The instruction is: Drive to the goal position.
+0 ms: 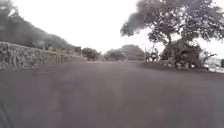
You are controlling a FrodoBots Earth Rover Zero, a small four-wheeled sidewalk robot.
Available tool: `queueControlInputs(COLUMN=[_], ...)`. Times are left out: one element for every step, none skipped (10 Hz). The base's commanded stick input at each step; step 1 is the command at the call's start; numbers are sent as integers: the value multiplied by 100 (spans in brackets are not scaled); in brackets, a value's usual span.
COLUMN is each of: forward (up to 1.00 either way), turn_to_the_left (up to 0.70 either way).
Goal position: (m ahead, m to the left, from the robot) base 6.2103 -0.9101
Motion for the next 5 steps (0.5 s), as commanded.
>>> queueControlInputs(forward=[70, 70, 70, 70, 70], turn_to_the_left=[0, 0, 0, 0, 0])
